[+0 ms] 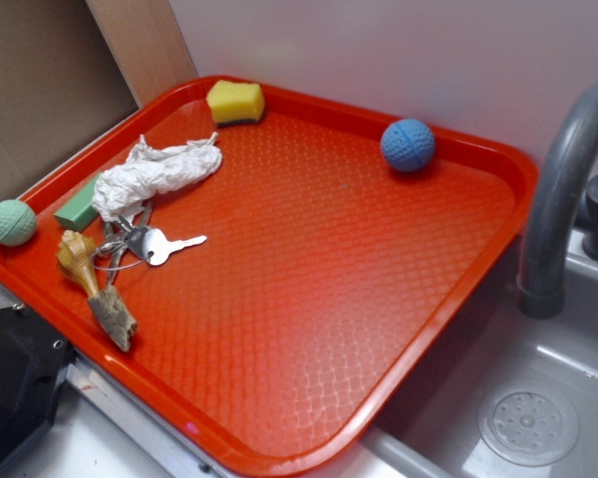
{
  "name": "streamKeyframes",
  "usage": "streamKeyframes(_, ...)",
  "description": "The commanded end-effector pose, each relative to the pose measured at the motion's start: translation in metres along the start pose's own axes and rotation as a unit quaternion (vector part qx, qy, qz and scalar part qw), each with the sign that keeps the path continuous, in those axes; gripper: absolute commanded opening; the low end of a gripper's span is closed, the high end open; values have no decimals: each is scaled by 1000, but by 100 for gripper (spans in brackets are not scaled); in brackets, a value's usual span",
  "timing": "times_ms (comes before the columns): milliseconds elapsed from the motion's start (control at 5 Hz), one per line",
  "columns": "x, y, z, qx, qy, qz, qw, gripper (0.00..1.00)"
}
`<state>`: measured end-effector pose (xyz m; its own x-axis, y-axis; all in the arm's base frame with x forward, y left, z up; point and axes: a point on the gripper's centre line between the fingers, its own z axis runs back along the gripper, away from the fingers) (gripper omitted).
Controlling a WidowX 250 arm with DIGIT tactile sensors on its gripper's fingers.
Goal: Grab the green ball.
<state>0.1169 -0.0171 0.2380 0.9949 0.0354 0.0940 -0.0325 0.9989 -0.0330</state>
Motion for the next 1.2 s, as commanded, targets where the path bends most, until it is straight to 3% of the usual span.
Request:
streamKeyframes(0, 0, 0, 0, 0, 0, 0, 1000, 100)
streamKeyframes(200, 4, 51, -45, 80, 10, -44, 996, 100)
streamKeyframes(400, 11, 95, -56, 62, -12, -167, 984, 100)
streamKeyframes(600, 8, 130, -88, 86, 28, -194, 977, 100)
streamKeyframes(800, -2, 153, -121, 110, 82, -164, 977, 100)
streamKeyframes(1000, -15, 158, -157, 70, 127, -132, 981, 100)
